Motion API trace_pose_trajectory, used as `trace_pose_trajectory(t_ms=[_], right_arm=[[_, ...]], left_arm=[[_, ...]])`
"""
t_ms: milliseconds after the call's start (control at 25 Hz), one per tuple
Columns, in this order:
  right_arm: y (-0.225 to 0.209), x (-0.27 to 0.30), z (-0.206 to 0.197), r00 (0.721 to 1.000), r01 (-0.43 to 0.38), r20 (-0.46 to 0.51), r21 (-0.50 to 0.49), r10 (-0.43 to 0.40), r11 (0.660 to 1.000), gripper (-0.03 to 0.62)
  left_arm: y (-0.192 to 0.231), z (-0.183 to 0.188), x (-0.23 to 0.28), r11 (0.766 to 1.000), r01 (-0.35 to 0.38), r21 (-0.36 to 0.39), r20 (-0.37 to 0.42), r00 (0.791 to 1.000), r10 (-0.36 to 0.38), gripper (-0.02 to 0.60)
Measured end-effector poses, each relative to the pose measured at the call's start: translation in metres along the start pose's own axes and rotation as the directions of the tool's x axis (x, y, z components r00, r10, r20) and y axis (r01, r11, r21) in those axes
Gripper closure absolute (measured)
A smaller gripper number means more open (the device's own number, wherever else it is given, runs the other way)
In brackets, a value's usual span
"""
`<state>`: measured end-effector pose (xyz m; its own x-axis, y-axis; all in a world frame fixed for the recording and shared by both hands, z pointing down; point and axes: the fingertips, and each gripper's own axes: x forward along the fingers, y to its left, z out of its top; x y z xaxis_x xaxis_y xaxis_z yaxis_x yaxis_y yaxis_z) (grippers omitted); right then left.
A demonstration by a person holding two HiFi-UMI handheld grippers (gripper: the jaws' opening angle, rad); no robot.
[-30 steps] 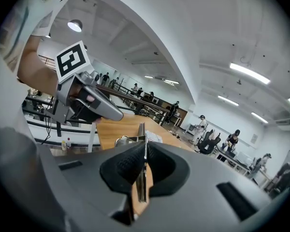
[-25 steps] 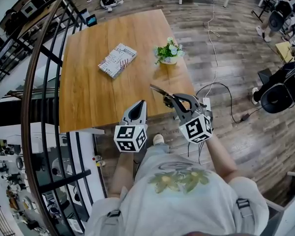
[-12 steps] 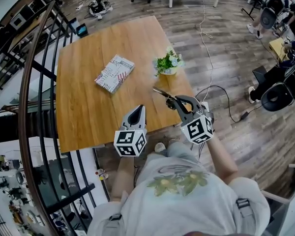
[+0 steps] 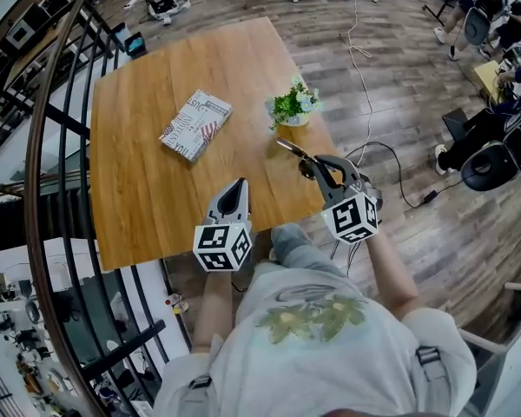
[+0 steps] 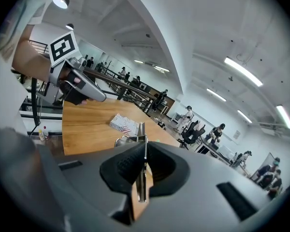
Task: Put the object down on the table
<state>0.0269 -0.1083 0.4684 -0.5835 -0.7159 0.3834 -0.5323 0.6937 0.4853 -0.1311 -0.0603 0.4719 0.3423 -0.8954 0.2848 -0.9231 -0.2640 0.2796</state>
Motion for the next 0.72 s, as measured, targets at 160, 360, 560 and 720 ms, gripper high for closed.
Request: trace_pose_trajectory(t_ms=[160, 360, 560, 720], right_arm=[[-0.008, 0.011, -0.006, 1.0, 0.003, -0.008, -0.005, -0.003, 1.0, 0.58], [-0.021, 0.025, -0.013, 1.0, 0.002, -0.015, -0.001, -0.002, 1.0, 0.58], [-0.034, 0.041, -0.023, 1.0, 0.001, -0.031, 0.001, -0.001, 1.0, 0.58], [-0.036, 0.053, -0.032, 0.999, -0.018, -0.042, 0.012, 0.019, 1.0, 0.58]], left_arm=[[0.003, 0.004, 0.01, 1.0, 0.005, 0.013, 0.0, 1.0, -0.005, 0.566], [0.007, 0.009, 0.031, 1.0, 0.009, 0.02, -0.011, 1.0, -0.009, 0.566], [0.009, 0.013, 0.055, 0.999, 0.031, 0.034, -0.025, 0.999, -0.031, 0.566], [0.016, 0.014, 0.07, 0.999, 0.032, 0.026, -0.038, 0.999, -0.031, 0.566]])
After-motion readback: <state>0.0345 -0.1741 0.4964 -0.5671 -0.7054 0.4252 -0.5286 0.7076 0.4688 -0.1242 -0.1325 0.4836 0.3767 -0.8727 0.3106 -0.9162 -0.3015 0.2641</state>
